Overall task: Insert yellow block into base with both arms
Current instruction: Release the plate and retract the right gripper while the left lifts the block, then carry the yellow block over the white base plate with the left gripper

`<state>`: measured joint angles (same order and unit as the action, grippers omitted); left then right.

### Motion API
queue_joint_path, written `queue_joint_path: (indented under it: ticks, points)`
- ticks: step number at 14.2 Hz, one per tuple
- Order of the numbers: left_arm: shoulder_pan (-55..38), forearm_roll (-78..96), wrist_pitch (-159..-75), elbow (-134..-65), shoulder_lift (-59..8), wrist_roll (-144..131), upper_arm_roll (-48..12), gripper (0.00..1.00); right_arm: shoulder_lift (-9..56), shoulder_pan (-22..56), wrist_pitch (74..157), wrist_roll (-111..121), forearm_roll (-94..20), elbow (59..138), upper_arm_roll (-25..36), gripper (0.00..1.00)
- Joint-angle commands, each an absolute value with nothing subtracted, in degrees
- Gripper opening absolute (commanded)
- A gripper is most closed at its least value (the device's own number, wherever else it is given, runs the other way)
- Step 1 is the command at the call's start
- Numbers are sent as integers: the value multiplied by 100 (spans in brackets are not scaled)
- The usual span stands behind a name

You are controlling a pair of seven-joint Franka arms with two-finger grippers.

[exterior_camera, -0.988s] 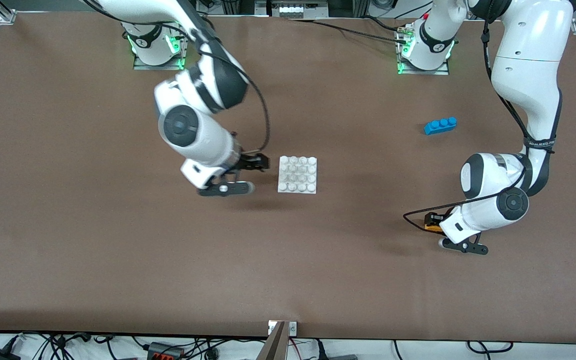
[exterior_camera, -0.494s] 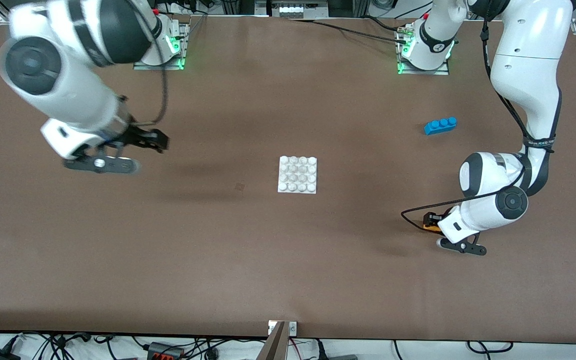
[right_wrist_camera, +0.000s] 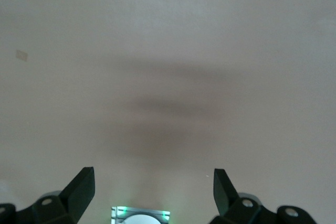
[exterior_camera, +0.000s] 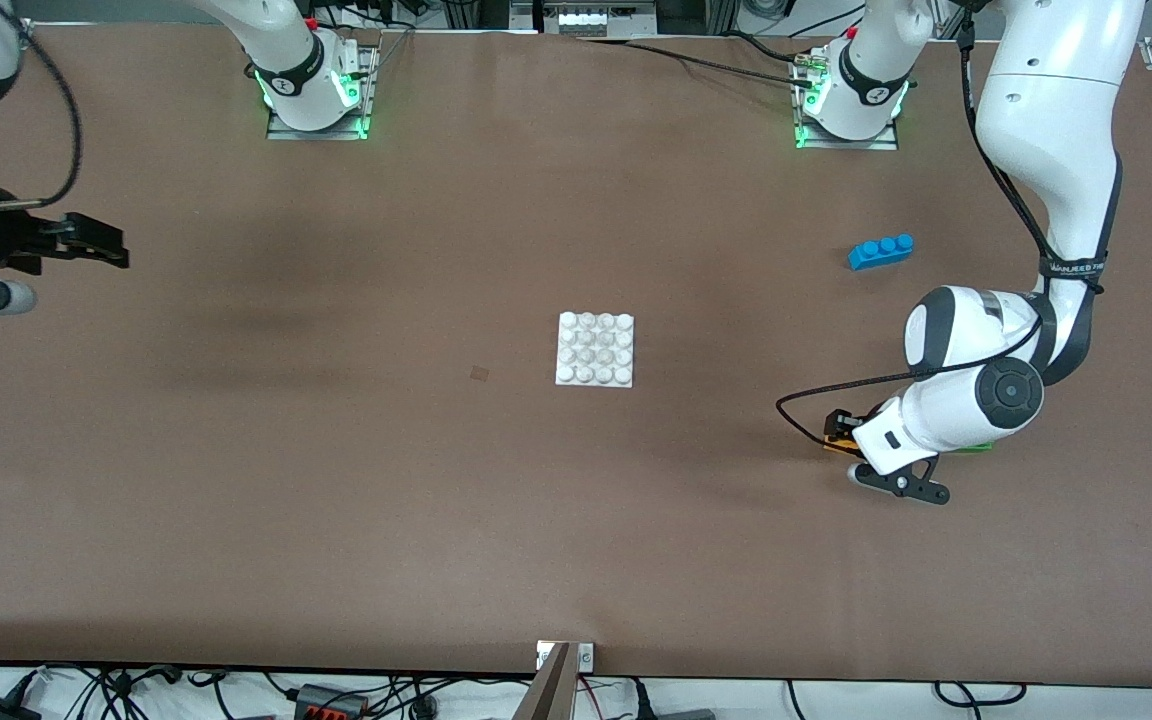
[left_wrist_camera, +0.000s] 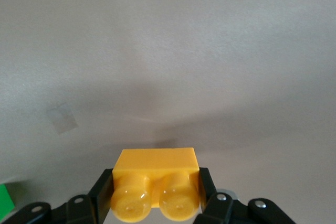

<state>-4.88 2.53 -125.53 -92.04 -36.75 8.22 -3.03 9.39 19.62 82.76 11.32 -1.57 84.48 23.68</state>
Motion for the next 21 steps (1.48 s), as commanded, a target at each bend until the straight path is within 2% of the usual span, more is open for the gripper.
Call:
queue_joint_path:
  ticks: [1,3,6,8,21]
  points:
    - [-527,220,-12218,-9185,-3490,581,-447,52,510,1059,8332,1266,-105,8719,1480,100]
    - [-553,202,-11955,-9071,-3428,326,-536,52,361,110,8480,1248,-149,8719,733,100]
    - [-633,158,-11366,-8711,-3428,-148,-711,52,-7,-341,8578,1213,8,9068,142,100]
    - [-685,158,-11111,-8553,-3428,-447,-817,52,-193,-326,8552,1204,35,9333,141,100]
    - [-869,149,-10873,-8376,-3463,-684,-888,49,-105,-352,8552,1195,35,9264,176,100]
